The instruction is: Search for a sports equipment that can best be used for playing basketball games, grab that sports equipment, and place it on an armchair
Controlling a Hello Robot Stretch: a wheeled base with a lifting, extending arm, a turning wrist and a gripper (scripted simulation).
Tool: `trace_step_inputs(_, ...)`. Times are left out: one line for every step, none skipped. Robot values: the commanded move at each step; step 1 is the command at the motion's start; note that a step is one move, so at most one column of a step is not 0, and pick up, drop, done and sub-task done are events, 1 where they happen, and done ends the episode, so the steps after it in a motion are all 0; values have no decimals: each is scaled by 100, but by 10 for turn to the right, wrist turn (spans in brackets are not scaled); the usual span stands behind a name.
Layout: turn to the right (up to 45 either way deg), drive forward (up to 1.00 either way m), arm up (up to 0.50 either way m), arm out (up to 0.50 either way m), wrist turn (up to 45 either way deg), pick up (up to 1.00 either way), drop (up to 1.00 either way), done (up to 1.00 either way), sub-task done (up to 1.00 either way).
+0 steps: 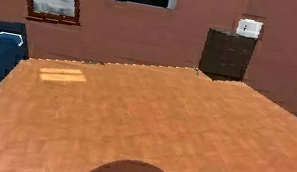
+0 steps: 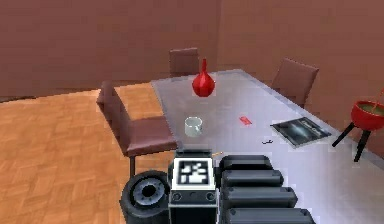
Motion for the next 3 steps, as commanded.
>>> trace_step_inputs(120, 0, 0, 0, 0, 0, 0, 0, 0)
trace_step_inputs(450, 0, 0, 0, 0, 0, 0, 0, 0)
trace_step_inputs(-450, 0, 0, 0, 0, 0, 0, 0, 0)
